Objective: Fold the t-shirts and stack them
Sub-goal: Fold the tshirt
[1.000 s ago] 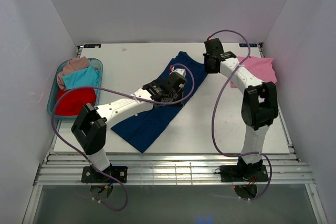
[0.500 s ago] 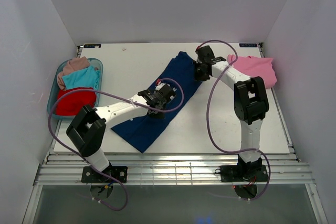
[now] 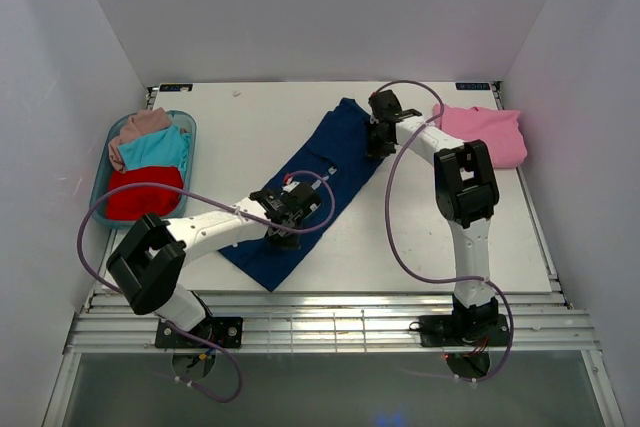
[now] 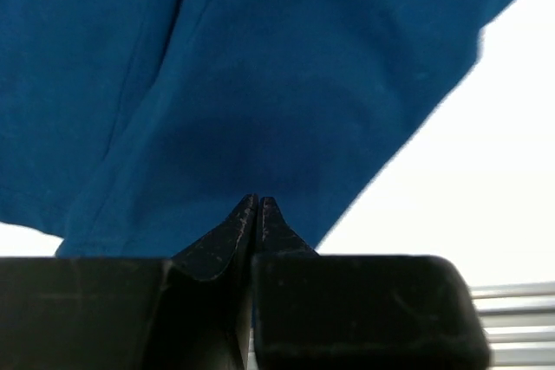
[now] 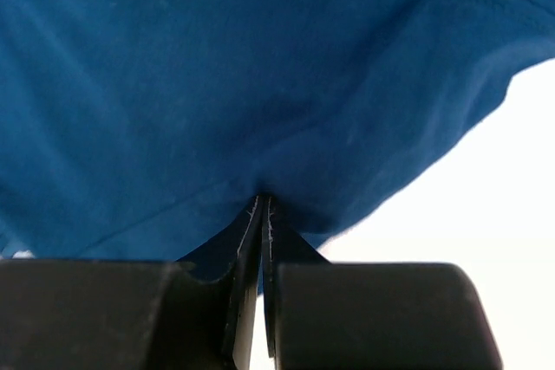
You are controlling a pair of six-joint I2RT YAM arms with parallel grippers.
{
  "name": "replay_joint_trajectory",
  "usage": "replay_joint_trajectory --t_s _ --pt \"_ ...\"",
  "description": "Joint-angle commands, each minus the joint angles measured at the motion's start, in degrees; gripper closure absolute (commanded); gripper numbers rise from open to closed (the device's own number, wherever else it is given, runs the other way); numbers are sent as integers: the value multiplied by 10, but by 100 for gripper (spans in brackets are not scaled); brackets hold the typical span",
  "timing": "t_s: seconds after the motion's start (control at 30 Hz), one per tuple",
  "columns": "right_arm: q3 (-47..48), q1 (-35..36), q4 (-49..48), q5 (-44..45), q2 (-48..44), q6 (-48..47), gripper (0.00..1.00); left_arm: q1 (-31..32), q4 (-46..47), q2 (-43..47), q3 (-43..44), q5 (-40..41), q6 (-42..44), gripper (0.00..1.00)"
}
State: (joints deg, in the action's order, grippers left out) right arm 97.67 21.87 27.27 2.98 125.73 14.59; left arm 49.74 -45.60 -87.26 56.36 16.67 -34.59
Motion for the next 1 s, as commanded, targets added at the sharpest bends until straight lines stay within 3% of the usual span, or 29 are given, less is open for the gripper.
replay_joint_trajectory --t_s 0.0,0.2,0.4,0.67,0.97 --pt "31 -1 12 17 27 -4 92 3 36 -22 -44 -15 0 86" --pt "38 -1 19 29 42 -5 92 4 76 -83 -78 -55 17 87" --pt "100 -1 53 37 87 -12 92 27 88 -107 -40 -121 31 89" --pt "236 -1 93 12 158 -10 92 69 86 -169 96 -195 16 89" --pt "255 -4 33 -95 175 -1 92 104 85 -247 233 -204 21 90"
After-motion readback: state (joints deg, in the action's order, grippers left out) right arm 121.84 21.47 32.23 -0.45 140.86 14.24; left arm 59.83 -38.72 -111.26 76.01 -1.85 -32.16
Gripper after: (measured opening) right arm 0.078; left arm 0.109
